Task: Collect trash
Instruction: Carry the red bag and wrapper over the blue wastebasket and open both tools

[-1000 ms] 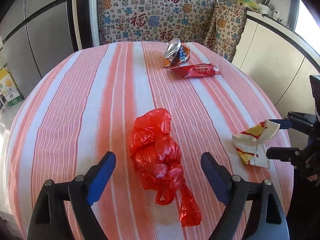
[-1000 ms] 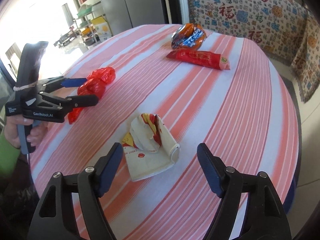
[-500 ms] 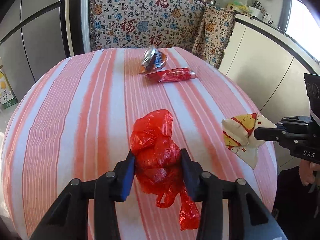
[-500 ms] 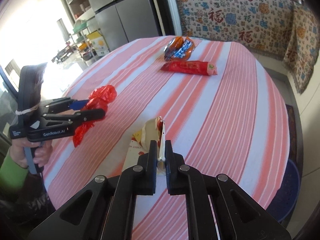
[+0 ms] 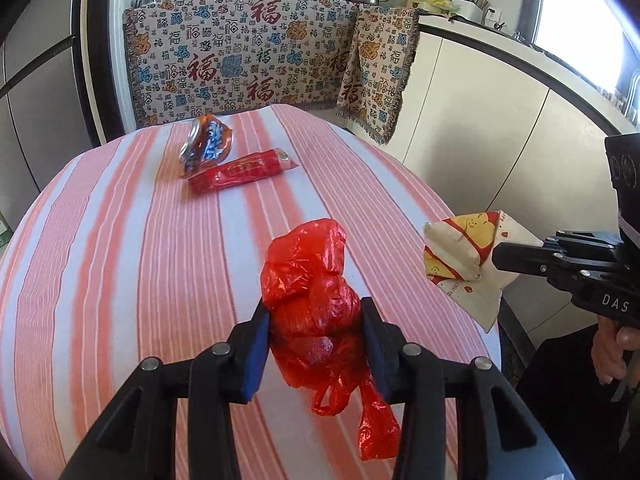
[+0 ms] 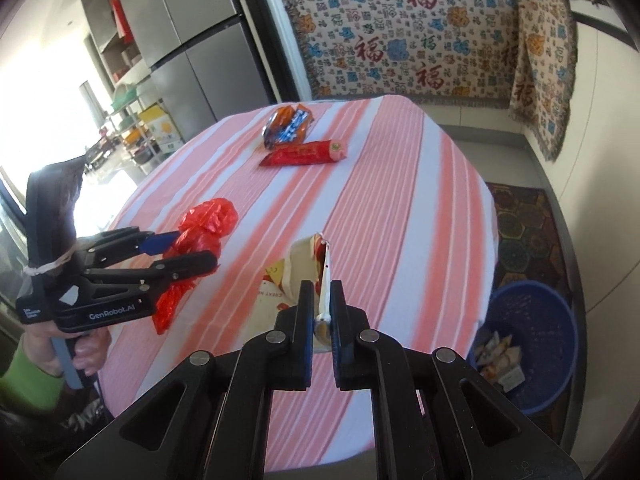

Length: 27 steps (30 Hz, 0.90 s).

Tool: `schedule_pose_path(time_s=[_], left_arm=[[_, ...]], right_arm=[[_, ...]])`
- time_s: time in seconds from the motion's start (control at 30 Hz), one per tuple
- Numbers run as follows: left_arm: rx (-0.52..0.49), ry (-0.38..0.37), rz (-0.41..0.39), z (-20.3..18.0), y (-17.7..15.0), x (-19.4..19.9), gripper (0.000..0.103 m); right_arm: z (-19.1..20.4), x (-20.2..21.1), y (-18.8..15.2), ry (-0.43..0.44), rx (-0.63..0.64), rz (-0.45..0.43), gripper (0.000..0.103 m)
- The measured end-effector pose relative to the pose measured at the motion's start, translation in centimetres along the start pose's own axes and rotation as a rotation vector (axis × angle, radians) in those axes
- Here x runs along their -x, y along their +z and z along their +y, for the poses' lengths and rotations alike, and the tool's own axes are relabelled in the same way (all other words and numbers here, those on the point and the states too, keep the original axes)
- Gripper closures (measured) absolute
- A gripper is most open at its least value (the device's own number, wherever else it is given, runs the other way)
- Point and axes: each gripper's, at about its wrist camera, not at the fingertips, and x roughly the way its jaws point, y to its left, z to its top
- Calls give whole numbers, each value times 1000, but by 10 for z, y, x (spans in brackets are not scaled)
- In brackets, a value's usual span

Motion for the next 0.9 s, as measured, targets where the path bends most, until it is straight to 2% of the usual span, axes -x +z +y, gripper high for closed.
schedule_pose_path(time_s=[0.6, 0.73, 0.9], left_arm=[[-89, 6, -9, -60, 22, -19, 60], [-99, -19, -1, -72, 26, -27, 60], [-130, -96, 10, -104, 36, -38, 60]], right_arm=[[-47, 33, -8, -56, -81, -60, 97], [-64, 40, -10, -76, -107, -75, 97], [-99, 52, -12, -155, -143, -77, 97]])
